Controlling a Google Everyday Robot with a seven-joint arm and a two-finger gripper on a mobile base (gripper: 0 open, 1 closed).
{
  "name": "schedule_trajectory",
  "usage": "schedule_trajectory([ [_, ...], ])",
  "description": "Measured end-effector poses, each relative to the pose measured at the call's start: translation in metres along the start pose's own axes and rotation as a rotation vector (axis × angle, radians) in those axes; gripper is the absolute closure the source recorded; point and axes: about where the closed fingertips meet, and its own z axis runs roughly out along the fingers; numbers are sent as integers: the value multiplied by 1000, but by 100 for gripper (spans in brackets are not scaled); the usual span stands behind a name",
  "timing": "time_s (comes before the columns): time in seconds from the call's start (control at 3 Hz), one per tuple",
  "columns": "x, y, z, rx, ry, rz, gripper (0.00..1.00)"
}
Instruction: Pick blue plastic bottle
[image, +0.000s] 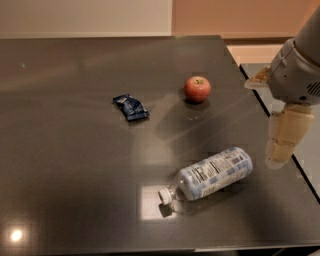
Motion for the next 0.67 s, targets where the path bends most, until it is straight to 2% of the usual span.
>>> schedule_trajectory([
  [0.67,-19,31,39,-63,-86,-196,0],
])
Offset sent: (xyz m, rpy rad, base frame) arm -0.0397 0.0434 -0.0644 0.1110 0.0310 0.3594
